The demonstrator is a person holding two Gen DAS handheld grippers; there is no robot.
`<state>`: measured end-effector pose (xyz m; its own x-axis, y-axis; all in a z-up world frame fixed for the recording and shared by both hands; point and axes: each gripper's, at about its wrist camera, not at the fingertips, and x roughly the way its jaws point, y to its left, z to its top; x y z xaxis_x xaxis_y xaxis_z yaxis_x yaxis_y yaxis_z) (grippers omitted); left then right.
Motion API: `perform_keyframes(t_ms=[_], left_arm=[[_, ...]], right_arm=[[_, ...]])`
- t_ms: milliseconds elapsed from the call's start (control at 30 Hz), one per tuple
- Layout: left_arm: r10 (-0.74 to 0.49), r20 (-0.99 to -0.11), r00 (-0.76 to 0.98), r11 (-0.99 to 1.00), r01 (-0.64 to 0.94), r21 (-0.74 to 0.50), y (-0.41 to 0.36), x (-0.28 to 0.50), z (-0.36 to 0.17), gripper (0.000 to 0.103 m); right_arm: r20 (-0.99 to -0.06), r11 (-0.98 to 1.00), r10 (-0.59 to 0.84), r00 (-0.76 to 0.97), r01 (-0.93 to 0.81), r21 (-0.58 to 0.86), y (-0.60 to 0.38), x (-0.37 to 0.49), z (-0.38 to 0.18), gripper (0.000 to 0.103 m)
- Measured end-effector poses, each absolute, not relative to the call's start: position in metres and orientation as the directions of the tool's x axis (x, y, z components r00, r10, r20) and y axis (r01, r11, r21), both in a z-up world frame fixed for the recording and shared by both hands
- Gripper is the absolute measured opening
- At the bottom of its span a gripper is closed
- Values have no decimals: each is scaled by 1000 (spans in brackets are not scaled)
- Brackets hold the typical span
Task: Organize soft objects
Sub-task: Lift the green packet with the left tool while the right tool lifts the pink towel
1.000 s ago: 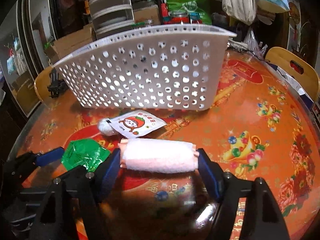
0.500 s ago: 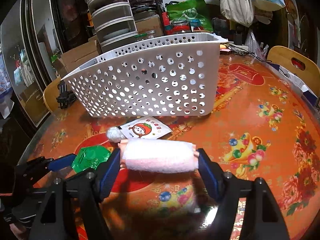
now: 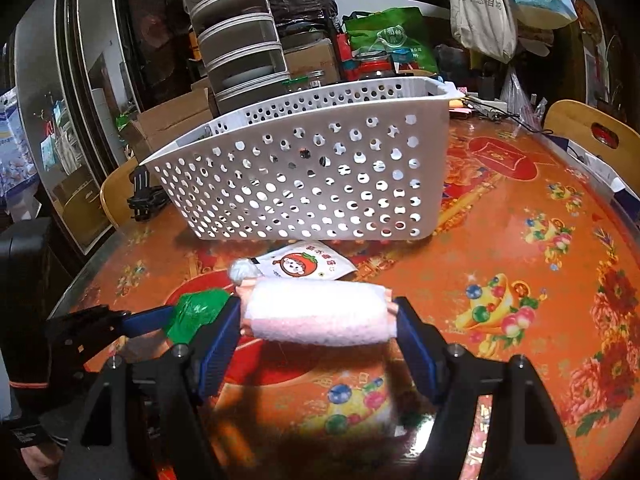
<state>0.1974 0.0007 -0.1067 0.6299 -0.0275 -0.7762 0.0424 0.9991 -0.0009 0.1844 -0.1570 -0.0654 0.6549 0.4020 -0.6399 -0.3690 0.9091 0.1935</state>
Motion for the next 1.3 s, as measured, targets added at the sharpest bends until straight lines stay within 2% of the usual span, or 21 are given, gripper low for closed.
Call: perform_keyframes(t_ms=[133,300,333,367,433,667,800,900,933,1000,1033,1067,1133,1300], left_arm=[[-12,-758,652,997,62,37,-8,192,-104,43],[-75,-735,674,996,84,-24,1,183,-99,35],[-80,-731,678,996,85,-31,3,181,-99,22],[-98,-730,677,995,92,-48,6,180,-99,1],[-129,-728,673,992,86,-96,15,179,-100,0],[-137,-729,671,991,89,-105,25,178,-110,0],[-126,-701,702,992,71,-107,39,175,-100,0],[-126,-730,671,990,42,-132,57,189,-101,1],[-138,-742,656,988,39,-149,60,194,-103,7],[-137,-765,629,989,38,-145,61,204,-107,31],[-121,-766,631,991,32,-130,59,206,-107,55],[-87,-763,641,995,25,-93,55,209,-106,75],[-52,-752,657,998,15,-56,51,211,-103,82],[-9,-787,616,1000,-1,-13,40,231,-107,85]], right_arm=[[-637,908,404,656,-369,196,-159,184,-65,74],[-641,909,404,653,-365,202,-159,184,-66,74],[-641,909,404,652,-364,202,-159,185,-66,74],[-642,910,403,652,-362,203,-160,185,-66,74],[-641,911,400,655,-358,203,-160,184,-66,74],[-644,916,390,658,-347,200,-160,184,-66,74],[-648,918,387,656,-342,203,-161,185,-67,74],[-651,918,388,653,-342,204,-160,186,-68,74],[-650,917,389,653,-343,204,-160,186,-68,74],[-649,916,391,652,-345,205,-160,186,-68,74],[-648,915,393,652,-346,206,-160,186,-68,74],[-648,914,395,652,-347,208,-160,186,-68,74],[-646,912,399,651,-351,210,-161,186,-68,74],[-643,906,412,646,-363,216,-159,186,-67,74]])
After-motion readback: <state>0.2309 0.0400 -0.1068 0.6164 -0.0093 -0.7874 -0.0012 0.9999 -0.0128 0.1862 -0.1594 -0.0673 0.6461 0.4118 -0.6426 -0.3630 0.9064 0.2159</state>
